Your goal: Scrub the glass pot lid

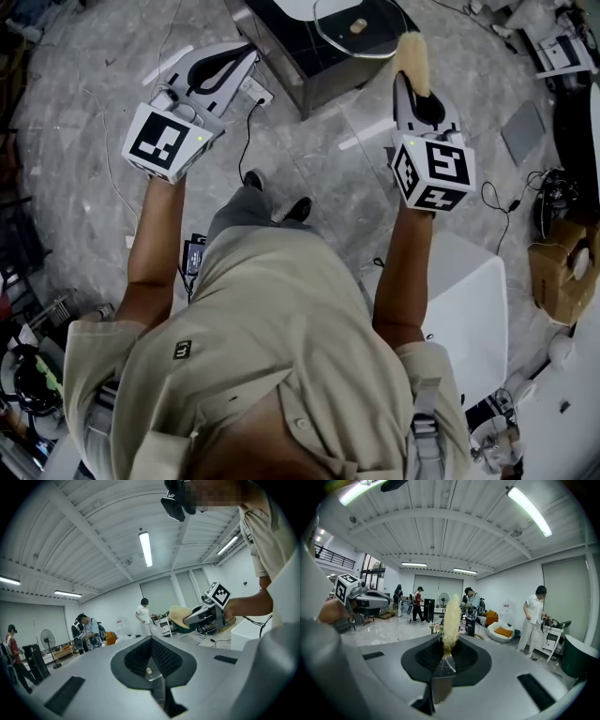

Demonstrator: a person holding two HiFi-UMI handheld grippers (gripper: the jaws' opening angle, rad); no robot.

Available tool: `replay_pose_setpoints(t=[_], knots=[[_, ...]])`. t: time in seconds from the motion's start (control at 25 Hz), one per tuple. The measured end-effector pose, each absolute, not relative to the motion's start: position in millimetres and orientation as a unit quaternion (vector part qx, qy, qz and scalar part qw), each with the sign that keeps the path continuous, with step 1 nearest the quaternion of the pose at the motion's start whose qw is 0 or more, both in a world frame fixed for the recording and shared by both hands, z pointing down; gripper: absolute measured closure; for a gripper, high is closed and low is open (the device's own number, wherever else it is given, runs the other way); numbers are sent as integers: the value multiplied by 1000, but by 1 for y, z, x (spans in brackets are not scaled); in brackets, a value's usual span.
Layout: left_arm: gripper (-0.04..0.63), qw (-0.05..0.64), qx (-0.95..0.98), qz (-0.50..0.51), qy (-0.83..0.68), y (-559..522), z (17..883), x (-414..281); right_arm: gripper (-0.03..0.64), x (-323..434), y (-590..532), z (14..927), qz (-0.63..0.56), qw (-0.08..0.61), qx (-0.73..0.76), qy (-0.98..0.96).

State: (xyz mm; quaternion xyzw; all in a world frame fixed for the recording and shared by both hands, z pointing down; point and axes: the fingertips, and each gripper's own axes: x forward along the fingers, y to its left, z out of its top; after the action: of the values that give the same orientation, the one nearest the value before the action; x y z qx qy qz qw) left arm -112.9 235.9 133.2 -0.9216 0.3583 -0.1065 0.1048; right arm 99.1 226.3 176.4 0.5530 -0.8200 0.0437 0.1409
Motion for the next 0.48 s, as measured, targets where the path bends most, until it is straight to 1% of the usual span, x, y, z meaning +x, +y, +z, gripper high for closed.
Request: replay_pose_setpoints(t=[0.08,0.36,0.48], knots=[[581,99,-926,-107,349,227,135,-105,568,107,226,178,46,143,561,-814],[580,112,-944,-70,301,176,131,-66,568,132,216,178,47,161,596,-786],[581,105,-952,-62,282,151,131,-54,568,140,200,181,49,167,612,-771]])
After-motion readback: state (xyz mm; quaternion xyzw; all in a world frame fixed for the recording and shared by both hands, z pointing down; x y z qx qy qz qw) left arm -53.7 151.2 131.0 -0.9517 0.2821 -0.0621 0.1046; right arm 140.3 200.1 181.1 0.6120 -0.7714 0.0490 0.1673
